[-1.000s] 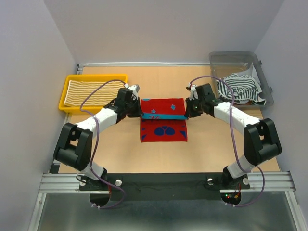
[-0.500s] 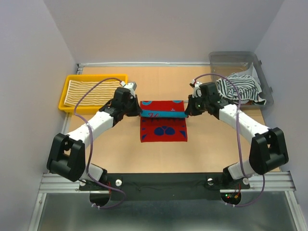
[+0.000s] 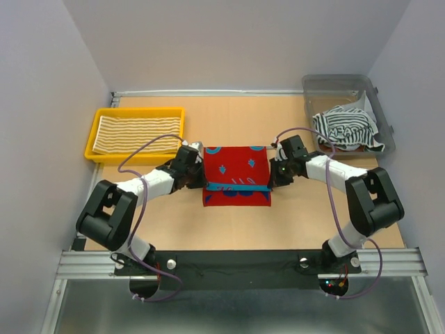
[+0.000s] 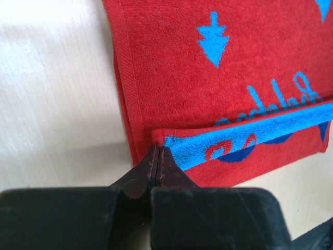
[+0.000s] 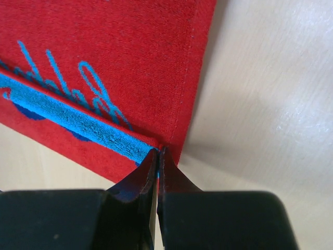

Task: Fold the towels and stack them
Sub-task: Fold the towel

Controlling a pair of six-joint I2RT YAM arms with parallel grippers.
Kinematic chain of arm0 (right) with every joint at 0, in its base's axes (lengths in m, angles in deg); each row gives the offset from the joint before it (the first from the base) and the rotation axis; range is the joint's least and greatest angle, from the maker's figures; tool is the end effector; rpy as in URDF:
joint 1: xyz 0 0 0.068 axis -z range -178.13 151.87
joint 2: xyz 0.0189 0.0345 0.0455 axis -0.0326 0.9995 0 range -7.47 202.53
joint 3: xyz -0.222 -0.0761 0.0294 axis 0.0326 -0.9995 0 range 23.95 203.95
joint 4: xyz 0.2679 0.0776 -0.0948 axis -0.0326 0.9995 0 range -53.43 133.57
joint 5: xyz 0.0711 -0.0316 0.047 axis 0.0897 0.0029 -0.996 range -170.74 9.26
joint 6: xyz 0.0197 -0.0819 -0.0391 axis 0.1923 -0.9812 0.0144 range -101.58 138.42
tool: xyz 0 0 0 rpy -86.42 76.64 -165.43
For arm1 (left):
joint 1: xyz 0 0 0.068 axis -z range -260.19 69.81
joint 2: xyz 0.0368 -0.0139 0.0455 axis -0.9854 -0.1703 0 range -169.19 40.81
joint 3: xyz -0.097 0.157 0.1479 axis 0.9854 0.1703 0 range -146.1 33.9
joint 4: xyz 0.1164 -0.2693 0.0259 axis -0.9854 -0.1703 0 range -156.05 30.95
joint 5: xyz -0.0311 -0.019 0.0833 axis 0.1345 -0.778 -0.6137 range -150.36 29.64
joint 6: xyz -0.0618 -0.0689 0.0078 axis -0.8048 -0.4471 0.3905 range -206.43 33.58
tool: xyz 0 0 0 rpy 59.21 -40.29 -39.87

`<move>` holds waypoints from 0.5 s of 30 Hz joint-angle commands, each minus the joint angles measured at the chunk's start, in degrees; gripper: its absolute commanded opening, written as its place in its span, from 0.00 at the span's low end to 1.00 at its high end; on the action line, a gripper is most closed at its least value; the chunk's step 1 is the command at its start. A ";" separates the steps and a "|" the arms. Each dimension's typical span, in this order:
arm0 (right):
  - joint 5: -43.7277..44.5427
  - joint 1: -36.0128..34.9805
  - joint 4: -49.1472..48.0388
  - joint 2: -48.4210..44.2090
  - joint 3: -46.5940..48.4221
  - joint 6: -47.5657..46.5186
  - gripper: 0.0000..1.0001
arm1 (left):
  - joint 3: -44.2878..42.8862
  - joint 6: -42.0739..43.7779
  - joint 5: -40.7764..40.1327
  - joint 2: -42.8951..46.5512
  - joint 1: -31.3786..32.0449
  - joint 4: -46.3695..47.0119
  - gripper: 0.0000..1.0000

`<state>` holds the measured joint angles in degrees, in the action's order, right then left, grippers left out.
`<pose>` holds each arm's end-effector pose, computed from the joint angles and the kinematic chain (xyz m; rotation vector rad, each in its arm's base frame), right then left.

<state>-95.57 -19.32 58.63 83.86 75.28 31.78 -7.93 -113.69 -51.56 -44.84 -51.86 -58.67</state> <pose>0.3195 0.1467 0.0689 -0.2717 2.6903 0.5353 0.3110 -0.1822 0.0809 0.1025 2.4114 -0.6483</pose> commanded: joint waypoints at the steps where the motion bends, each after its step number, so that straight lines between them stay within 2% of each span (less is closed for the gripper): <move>1: 4.89 0.27 -1.84 1.30 -0.88 0.26 0.01 | 1.65 -1.12 -5.89 -0.83 -0.39 1.29 0.00; 8: 6.48 0.27 -2.46 1.22 -0.62 0.43 0.00 | 1.22 -0.95 -6.51 -0.67 -0.39 1.55 0.00; 15: 4.90 0.27 -1.07 -5.19 1.84 0.61 0.00 | -4.05 0.90 -7.21 2.94 -0.39 -3.89 0.00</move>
<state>-94.15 -19.48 56.25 83.51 75.20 33.07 -8.21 -115.20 -53.62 -45.93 -51.66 -58.12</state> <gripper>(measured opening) 0.030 0.022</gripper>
